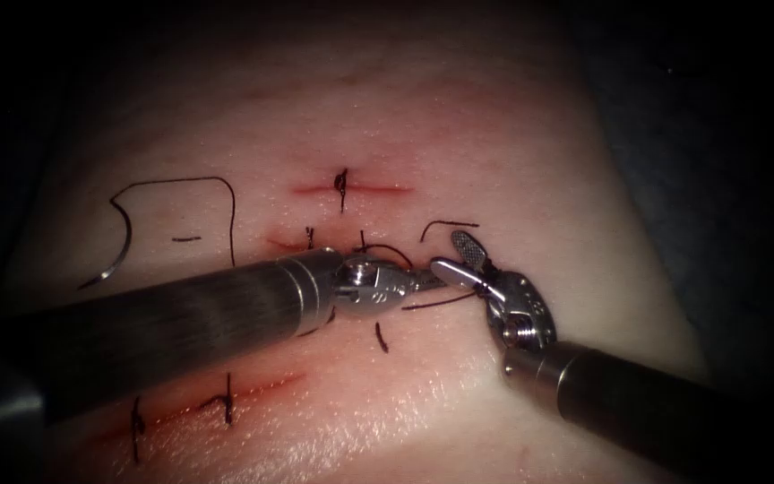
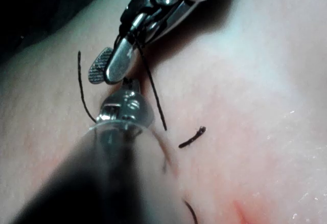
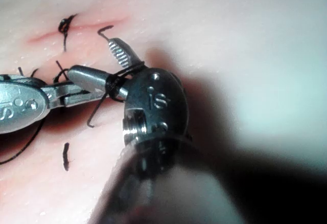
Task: Wound Closure
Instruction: Grab the suture tail end with the right needle driver.
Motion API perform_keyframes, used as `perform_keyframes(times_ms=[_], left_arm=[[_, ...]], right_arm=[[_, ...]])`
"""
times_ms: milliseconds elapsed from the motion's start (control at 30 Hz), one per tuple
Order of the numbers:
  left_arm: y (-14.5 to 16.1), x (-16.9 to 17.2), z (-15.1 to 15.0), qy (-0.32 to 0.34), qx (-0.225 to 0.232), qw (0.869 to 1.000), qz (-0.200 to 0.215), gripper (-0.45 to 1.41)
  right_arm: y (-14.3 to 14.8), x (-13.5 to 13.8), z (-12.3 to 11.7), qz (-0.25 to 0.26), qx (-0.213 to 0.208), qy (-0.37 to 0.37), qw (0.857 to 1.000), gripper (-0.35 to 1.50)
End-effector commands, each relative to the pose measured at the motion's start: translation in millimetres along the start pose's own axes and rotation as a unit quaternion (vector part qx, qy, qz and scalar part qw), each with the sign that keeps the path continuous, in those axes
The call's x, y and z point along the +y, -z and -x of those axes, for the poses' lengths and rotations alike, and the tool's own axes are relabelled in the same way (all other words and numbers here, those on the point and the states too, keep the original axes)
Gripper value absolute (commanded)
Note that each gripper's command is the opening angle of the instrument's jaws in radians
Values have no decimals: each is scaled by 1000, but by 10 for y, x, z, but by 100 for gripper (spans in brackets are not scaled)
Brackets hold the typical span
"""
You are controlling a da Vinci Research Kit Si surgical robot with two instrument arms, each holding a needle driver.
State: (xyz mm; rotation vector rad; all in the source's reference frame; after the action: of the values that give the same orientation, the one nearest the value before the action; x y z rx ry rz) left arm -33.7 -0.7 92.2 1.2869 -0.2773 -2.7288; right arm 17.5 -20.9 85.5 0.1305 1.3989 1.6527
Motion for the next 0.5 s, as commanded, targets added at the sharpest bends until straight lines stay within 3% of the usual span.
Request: perform_keyframes(times_ms=[33, 500], left_arm=[[-9, -3, 0, -4, 0, 1000, 0, -45], [-10, -3, -1, -3, 0, 1000, -1, -45]], right_arm=[[-8, 3, 7, -1, 0, 3, 1000, 109], [-35, -8, -17, -4, 28, 3, 1000, 116]])
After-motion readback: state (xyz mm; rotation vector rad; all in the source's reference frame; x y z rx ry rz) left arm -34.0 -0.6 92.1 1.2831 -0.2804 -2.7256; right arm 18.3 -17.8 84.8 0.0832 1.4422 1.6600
